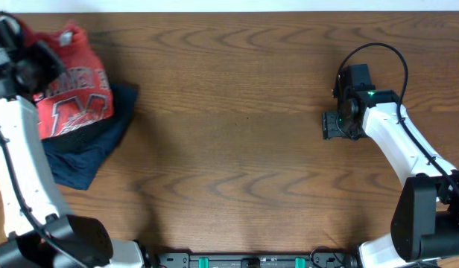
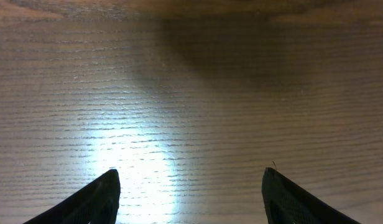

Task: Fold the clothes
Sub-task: 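Carry the shirt left and place it on the dark garment stack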

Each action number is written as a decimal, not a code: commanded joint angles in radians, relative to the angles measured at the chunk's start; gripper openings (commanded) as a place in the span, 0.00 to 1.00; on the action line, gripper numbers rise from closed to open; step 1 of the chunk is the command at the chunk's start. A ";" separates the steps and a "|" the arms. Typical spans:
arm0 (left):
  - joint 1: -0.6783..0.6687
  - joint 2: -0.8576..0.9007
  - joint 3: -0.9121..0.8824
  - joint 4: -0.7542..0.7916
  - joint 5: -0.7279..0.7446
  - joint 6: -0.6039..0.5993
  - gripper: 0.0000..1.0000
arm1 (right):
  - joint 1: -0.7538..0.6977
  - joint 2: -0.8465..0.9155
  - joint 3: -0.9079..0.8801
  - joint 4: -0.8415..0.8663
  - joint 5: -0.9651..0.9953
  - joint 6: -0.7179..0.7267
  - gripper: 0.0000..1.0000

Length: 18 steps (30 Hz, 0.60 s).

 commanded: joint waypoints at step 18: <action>0.237 0.183 0.024 0.145 0.032 -0.077 0.98 | -0.010 -0.005 0.014 -0.012 0.006 -0.003 0.72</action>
